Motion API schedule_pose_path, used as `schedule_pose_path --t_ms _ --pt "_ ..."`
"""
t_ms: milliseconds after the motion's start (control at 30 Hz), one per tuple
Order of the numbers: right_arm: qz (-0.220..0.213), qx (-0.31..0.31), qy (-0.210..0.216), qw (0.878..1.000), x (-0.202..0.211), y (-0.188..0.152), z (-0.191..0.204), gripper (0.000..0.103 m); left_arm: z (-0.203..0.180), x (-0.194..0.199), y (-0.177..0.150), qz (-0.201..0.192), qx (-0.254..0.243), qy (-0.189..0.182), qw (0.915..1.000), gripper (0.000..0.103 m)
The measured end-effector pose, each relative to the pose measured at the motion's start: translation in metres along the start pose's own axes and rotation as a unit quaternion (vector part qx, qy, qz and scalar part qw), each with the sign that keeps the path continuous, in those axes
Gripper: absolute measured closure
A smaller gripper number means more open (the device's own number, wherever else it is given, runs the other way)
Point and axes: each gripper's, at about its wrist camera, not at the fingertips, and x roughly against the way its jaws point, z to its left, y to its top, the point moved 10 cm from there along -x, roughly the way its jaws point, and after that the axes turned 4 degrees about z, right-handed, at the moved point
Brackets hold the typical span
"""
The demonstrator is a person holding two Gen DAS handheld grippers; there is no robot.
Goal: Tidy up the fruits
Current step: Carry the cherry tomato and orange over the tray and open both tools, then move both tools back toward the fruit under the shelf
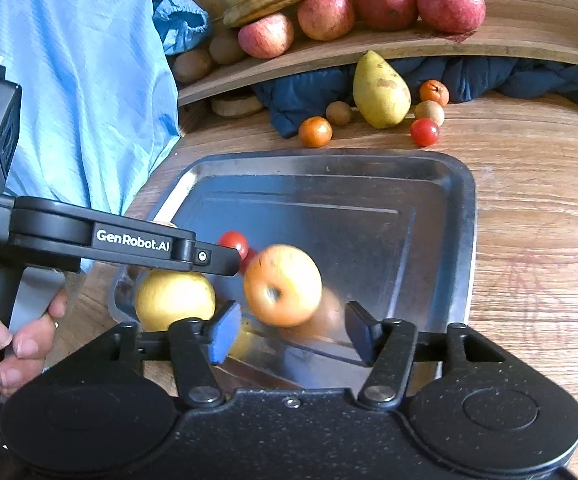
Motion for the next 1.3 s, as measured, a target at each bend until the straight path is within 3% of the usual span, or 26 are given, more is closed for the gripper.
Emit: schedule_pose_path --t_ms 33,167,367,533,867,1033,1300 --pt "-0.001 0.001 0.0 1.0 0.002 -0.001 -0.001 0.031 0.0 0.002 -0.002 -0.002 0.002 0.003 1.0 0.023" --pt "-0.007 0.006 0.005 1.0 0.012 -0.003 -0.004 0.012 -0.001 0.013 -0.008 -0.014 0.01 0.015 0.9997 0.015" --pt "-0.011 0.024 0.008 1.0 0.022 -0.006 -0.004 0.002 0.0 0.038 -0.018 -0.03 0.021 0.035 0.9987 0.004" --pt "-0.021 0.038 0.009 0.999 0.032 -0.004 -0.003 0.001 0.01 0.054 -0.033 -0.023 0.026 0.053 0.998 0.001" --pt "0.007 0.05 -0.013 0.999 0.041 -0.013 -0.014 0.001 0.042 0.046 -0.074 0.051 0.038 0.1 0.993 0.001" --pt "0.013 0.027 -0.028 0.999 0.044 -0.018 -0.028 0.001 0.043 0.038 -0.078 0.078 0.029 0.117 0.9896 0.001" --pt "0.009 -0.007 -0.056 0.998 0.052 -0.022 -0.049 0.001 0.025 0.04 -0.065 0.079 -0.014 0.127 0.9887 0.001"
